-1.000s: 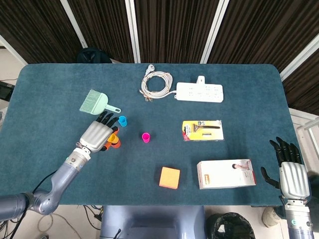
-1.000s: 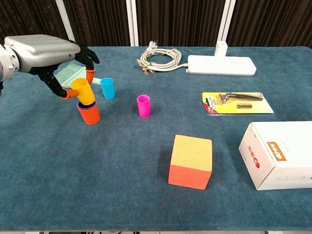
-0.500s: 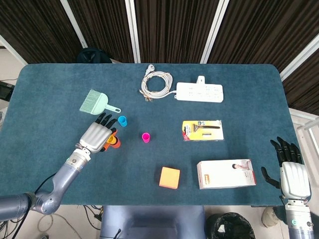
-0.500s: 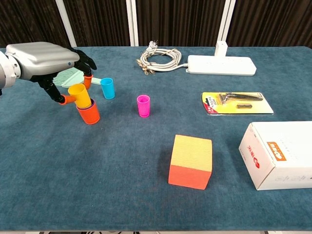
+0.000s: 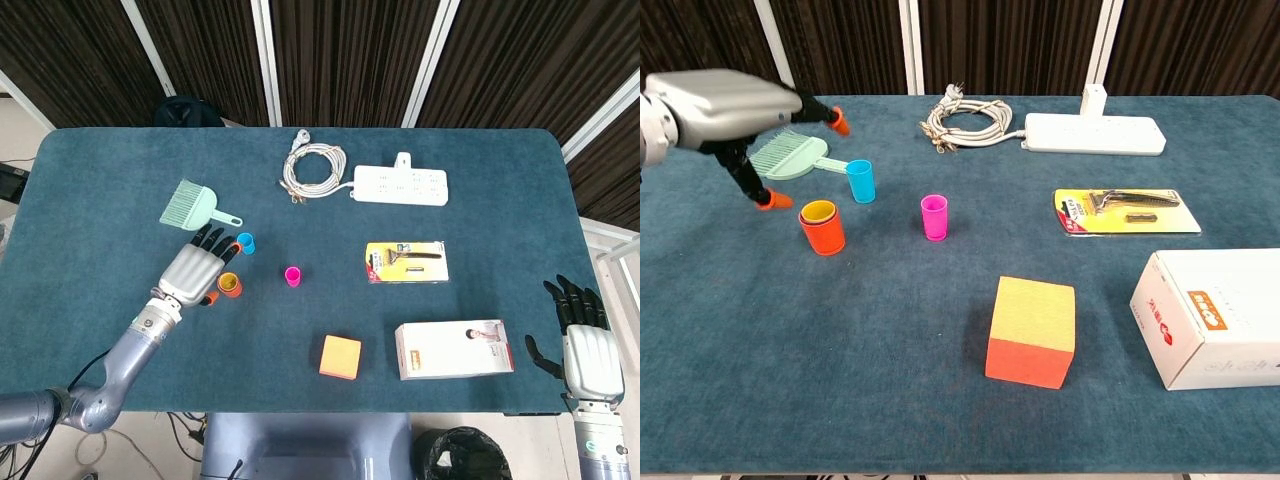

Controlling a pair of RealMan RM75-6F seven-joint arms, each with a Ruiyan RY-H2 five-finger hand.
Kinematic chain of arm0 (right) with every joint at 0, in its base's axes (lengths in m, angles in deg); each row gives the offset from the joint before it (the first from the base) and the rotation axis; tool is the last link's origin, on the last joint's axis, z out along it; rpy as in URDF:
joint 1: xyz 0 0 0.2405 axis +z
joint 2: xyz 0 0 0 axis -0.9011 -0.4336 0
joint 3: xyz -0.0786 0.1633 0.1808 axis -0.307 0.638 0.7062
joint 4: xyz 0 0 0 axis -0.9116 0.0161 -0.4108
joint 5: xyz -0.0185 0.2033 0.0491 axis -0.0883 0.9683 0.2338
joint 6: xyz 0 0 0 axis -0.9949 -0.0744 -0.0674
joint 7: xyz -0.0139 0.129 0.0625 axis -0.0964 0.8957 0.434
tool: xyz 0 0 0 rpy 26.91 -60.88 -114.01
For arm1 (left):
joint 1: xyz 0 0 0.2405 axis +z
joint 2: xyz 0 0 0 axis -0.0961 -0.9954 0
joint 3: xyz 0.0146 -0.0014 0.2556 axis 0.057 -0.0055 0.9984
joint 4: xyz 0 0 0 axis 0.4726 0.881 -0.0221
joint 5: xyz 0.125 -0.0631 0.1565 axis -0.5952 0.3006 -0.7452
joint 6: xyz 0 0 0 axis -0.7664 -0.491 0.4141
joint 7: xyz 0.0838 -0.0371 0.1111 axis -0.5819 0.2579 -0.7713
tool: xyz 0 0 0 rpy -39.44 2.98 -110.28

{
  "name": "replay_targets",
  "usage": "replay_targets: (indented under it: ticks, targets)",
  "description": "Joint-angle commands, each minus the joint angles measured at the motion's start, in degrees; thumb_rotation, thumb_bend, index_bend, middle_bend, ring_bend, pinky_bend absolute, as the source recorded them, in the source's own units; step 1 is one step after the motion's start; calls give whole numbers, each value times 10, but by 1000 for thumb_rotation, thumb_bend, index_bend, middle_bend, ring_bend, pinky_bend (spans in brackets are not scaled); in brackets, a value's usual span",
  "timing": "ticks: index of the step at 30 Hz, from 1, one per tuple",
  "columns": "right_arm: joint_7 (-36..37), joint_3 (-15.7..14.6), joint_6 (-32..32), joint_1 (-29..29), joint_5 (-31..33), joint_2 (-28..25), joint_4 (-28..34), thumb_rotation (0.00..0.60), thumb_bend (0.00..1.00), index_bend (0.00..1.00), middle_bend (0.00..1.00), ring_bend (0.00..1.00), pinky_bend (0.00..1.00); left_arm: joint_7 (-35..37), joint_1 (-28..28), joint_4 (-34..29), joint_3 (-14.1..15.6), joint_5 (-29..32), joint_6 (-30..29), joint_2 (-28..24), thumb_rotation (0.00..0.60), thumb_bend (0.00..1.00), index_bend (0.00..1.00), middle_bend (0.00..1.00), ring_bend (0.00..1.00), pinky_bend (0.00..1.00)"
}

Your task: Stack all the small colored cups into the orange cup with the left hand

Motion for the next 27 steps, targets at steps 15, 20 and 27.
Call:
replay_targets:
  ticks: [15,20,27]
  targets:
    - [-10,10,27,12,33,19,-28,600,398,128,73,90,48,20,-46,96,-63,74,44,32,600,198,201,100,0,0]
    - [-9,16,36,16,48,25,-44,600,398,129,73,90,48,18,-62,141,-63,92,68,63,600,198,236,102,0,0]
    - [-12,20,36,17,56,30,-55,600,398,129,73,90,48,29,-78,214,-55,96,103,108,600,198,270,103,0,0]
